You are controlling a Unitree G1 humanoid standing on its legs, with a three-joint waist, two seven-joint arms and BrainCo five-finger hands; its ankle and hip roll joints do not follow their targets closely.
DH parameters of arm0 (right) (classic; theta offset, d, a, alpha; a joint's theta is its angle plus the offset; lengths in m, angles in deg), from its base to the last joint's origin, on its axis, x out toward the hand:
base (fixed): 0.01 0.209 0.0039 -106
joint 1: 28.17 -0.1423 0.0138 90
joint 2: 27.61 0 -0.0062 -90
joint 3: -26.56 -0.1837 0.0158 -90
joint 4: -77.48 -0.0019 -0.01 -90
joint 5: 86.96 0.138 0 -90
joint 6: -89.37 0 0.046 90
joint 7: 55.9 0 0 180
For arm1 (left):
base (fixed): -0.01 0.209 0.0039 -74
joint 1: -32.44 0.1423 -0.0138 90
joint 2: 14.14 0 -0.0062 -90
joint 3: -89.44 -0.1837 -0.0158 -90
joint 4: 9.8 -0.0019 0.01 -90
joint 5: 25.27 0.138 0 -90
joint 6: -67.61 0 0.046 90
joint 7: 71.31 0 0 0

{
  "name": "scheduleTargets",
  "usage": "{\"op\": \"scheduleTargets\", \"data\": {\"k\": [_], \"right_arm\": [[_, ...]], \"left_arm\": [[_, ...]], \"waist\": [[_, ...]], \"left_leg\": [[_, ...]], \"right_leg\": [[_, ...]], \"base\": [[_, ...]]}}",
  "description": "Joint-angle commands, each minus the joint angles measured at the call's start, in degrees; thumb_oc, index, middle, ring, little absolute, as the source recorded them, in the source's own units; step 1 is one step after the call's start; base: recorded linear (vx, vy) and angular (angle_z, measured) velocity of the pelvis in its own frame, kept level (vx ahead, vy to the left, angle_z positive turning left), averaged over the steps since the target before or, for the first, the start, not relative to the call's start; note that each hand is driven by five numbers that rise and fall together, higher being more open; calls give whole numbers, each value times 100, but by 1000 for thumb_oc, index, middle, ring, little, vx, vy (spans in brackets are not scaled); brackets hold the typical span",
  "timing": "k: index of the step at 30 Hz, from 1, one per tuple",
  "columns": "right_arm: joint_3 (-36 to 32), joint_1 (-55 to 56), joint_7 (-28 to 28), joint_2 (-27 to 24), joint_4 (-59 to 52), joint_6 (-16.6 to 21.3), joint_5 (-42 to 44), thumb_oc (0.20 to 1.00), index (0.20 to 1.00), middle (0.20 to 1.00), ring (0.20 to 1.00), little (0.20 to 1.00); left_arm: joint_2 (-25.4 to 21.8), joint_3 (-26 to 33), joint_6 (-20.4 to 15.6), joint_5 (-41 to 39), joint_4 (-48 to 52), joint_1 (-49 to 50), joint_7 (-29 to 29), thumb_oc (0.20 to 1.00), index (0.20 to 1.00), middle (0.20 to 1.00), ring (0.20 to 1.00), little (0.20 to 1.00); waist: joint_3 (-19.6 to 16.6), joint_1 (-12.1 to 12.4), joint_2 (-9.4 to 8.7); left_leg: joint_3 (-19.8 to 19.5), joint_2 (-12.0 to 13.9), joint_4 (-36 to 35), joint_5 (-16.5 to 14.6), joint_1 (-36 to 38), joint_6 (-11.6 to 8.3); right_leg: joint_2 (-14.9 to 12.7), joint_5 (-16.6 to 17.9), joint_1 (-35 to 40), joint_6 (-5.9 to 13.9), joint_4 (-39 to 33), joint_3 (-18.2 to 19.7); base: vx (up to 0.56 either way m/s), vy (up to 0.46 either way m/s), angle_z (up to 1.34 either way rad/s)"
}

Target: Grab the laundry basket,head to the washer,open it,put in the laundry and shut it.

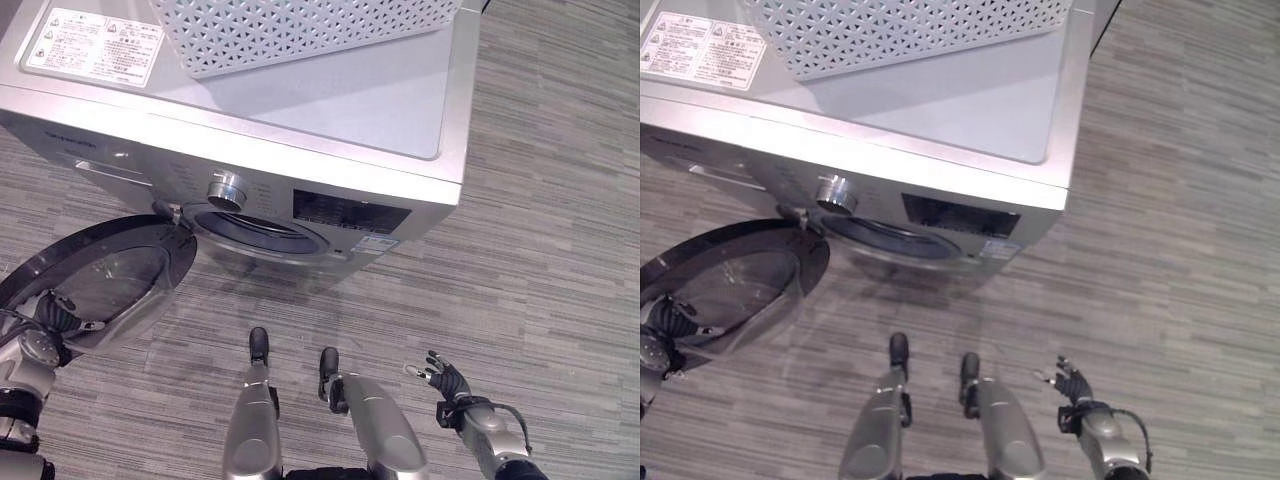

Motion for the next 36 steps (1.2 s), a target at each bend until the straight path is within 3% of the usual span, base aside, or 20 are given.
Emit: {"op": "scheduleTargets", "data": {"k": [1, 3, 4, 5, 6, 7, 9, 11, 12, 16, 17, 19, 20, 21, 22, 23, 25, 26, 28, 36], "right_arm": [[-286, 213, 105, -204, -40, -23, -104, 1000, 1000, 1000, 1000, 1000], [-298, 182, 125, -226, 48, -40, -145, 1000, 1000, 1000, 1000, 1000], [-363, 197, 168, -314, 64, -65, -235, 1000, 1000, 1000, 1000, 1000], [-575, 336, 199, -391, 91, -90, -323, 1000, 1000, 1000, 1000, 1000], [-580, 342, 199, -394, 87, -92, -324, 1000, 1000, 1000, 1000, 1000], [-693, 391, 226, -407, 114, -141, -383, 1000, 1000, 1000, 1000, 1000], [-827, 385, 206, -402, 158, -130, -443, 1000, 1000, 1000, 1000, 1000], [-1007, 452, 238, -434, 207, -158, -522, 1000, 1000, 1000, 1000, 1000], [-1064, 459, 262, -434, 236, -131, -542, 1000, 1000, 1000, 1000, 1000], [-1112, 419, 287, -443, 312, -103, -552, 1000, 1000, 1000, 1000, 1000], [-1133, 399, 312, -425, 333, -85, -524, 1000, 1000, 1000, 1000, 1000], [-1073, 335, 332, -424, 297, -47, -443, 1000, 1000, 1000, 1000, 1000], [-1041, 301, 346, -413, 285, -4, -389, 1000, 1000, 1000, 1000, 1000], [-1041, 301, 346, -413, 285, -4, -389, 1000, 1000, 1000, 1000, 1000], [-958, 258, 383, -371, 315, 76, -285, 1000, 1000, 1000, 1000, 1000], [-924, 242, 407, -343, 315, 102, -263, 1000, 1000, 1000, 1000, 1000], [-910, 235, 434, -335, 341, 121, -246, 1000, 1000, 1000, 1000, 1000], [-869, 221, 461, -255, 476, 142, -204, 1000, 1000, 1000, 1000, 1000], [-849, 172, 486, -224, 677, 165, -165, 1000, 1000, 1000, 1000, 1000], [-836, -67, 553, -259, 1682, 90, -206, 1000, 1000, 1000, 1000, 1000]], "left_arm": [[-30, 286, 25, 171, -136, -170, 269, 1000, 1000, 1000, 1000, 1000], [70, 233, 9, 135, -72, -212, 279, 1000, 1000, 1000, 1000, 1000], [292, 177, -36, 65, -5, -176, 304, 1000, 1000, 1000, 1000, 1000], [534, 10, -90, 93, -11, -205, 274, 1000, 1000, 1000, 1000, 1000], [539, 4, -90, 94, -12, -207, 275, 1000, 1000, 1000, 1000, 1000], [781, -32, -47, 16, 109, -96, 247, 1000, 1000, 1000, 1000, 1000], [1089, 144, -71, -67, 354, 194, 266, 1000, 1000, 1000, 1000, 1000], [1379, 206, -77, -137, 578, 474, 263, 1000, 1000, 1000, 1000, 1000], [1606, 237, -115, -194, 822, 728, 232, 1000, 1000, 1000, 1000, 1000], [1728, 256, -156, -175, 867, 993, 186, 1000, 1000, 1000, 1000, 1000], [1800, 215, -238, -189, 722, 1052, 188, 1000, 1000, 1000, 1000, 1000], [1840, 70, -393, -261, 367, 988, 226, 1000, 1000, 1000, 1000, 1000], [1869, -28, -440, -288, 143, 933, 235, 1000, 1000, 1000, 1000, 1000], [1869, -28, -440, -288, 143, 932, 236, 1000, 1000, 1000, 1000, 1000], [1952, -186, -517, -325, -289, 837, 268, 1000, 1000, 1000, 1000, 1000], [1997, -231, -557, -383, -436, 820, 272, 1000, 1000, 1000, 1000, 1000], [2002, -263, -571, -414, -546, 800, 282, 1000, 1000, 1000, 1000, 1000], [2015, -298, -583, -437, -679, 799, 282, 1000, 1000, 1000, 1000, 1000], [2071, -244, -631, -446, -736, 943, 266, 1000, 1000, 1000, 1000, 1000], [2144, -146, -755, -551, -901, 1265, 324, 1000, 1000, 1000, 1000, 1000]], "waist": [[-92, -27, 2], [-70, -28, 18], [-101, -64, 81], [-291, -154, 182], [-300, -157, 190], [-518, -155, 272], [-733, -110, 328], [-786, -173, 421], [-789, -232, 552], [-816, -251, 622], [-881, -297, 677], [-916, -372, 702], [-930, -403, 697], [-930, -404, 699], [-972, -475, 662], [-997, -491, 625], [-999, -487, 608], [-1128, -374, 488], [-1295, -313, 451], [-1681, -158, 307]], "left_leg": [[-144, 250, 402, -690, 112, 167], [-234, 202, 755, -833, -76, 185], [-271, 84, 1315, -1070, -329, 174], [10, 177, 1719, -1238, -488, 160], [1, 178, 1737, -1247, -506, 160], [72, 81, 2095, -1549, -545, 273], [98, -211, 2290, -1893, -486, 568], [91, -530, 2265, -1941, -282, 847], [62, -769, 2085, -2100, 135, 1052], [138, -961, 1798, -1966, 489, 1167], [43, -1058, 1576, -1896, 678, 1159], [-99, -1139, 1395, -1780, 760, 1123], [-150, -1172, 1347, -1781, 799, 1103], [-152, -1171, 1346, -1781, 799, 1102], [-249, -1230, 1275, -1816, 906, 1056], [-270, -1258, 1254, -1801, 916, 1043], [-298, -1265, 1266, -1818, 938, 1036], [-275, -1302, 1331, -1886, 889, 987], [-286, -1240, 1352, -1957, 890, 920], [-132, -963, 1176, -1876, 790, 797]], "right_leg": [[-1241, 468, 104, 1120, -486, 245], [-1286, 475, 146, 1109, -488, 223], [-1357, 464, 186, 1106, -439, 171], [-1562, 332, 343, 1149, -363, -58], [-1562, 329, 337, 1149, -359, -65], [-1706, 350, 355, 1164, -157, -55], [-1997, 820, 198, 1258, 483, 67], [-2149, 1509, 35, 1233, 1395, 340], [-2120, 1523, -261, 1216, 2371, 648], [-2213, 1838, -584, 1180, 2775, 741], [-2131, 1983, -673, 1215, 2542, 765], [-1820, 1779, -674, 1186, 1945, 668], [-1739, 1745, -625, 1214, 1446, 544], [-1738, 1746, -623, 1214, 1443, 542], [-1559, 1676, -558, 1260, 526, 432], [-1482, 1712, -577, 1267, 236, 407], [-1468, 1767, -500, 1303, 31, 351], [-1517, 1552, -20, 1270, -628, -10], [-1406, 1377, 385, 1240, -1144, -100], [-1257, 1497, 670, 1225, -1838, -62]], "base": [[0, 0, 0], [-10, 40, 8], [74, 165, 17], [75, 165, 31], [190, 288, 51], [205, 323, 71], [236, 419, 50], [256, 493, 15], [195, 437, 35], [150, 249, 9], [164, 93, -16], [158, 56, -17], [68, -1, -12], [131, -41, 5], [123, -45, 39], [144, -68, 49], [67, -74, 35], [67, -96, 18], [128, -175, 10], [64, -113, -13]]}}
